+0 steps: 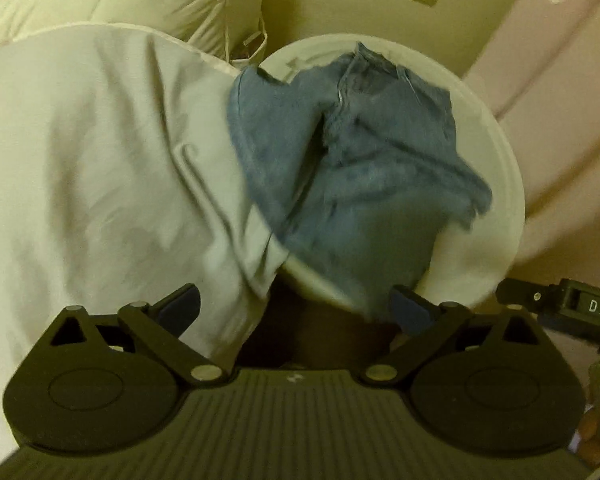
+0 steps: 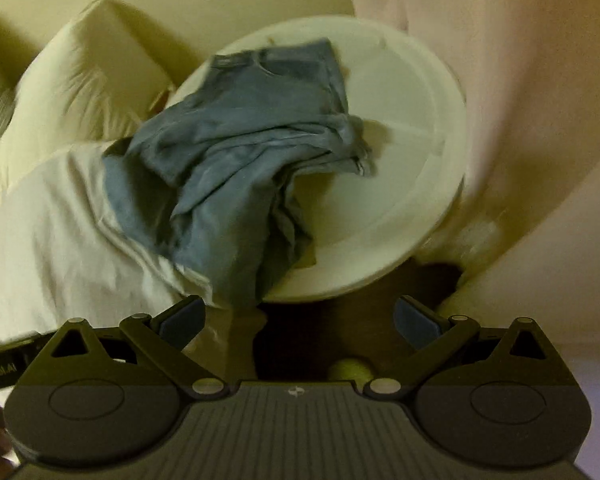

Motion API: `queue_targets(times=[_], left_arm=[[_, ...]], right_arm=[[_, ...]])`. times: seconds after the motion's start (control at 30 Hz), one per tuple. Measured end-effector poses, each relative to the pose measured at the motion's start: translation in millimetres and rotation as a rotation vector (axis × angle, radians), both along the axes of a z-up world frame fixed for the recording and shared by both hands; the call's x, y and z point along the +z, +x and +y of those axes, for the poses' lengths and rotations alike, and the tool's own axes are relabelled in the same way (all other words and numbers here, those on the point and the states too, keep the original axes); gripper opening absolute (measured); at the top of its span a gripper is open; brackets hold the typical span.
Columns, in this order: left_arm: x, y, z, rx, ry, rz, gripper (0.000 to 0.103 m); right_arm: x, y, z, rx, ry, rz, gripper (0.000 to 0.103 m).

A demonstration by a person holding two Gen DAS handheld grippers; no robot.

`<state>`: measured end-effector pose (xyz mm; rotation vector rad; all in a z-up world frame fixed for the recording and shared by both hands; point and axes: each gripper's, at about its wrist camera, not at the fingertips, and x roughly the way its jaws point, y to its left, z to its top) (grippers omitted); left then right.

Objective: Fold clothes
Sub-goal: 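Grasp the blue jeans with both grippers and lift them off the hamper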

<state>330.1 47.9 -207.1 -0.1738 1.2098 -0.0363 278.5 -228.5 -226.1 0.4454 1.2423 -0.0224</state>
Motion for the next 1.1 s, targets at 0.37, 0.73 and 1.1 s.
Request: queue_targets(times=[0.37,0.73,1.1], left_arm=[[-34,99,35,0.288,-0.158,0.007,0.102],[-86,165,39,0.41,-0.255,0.109,0.101],[-56,163,22,0.28,-0.275,0.005,0.034]], right_arm=[[-69,81,-53,-0.464,0.306,0.029,0.103],[-132,118,-67,-0.69,0.478,0.16,0.103],[-117,136,-55,-0.605,0.554,0.097,0.045]])
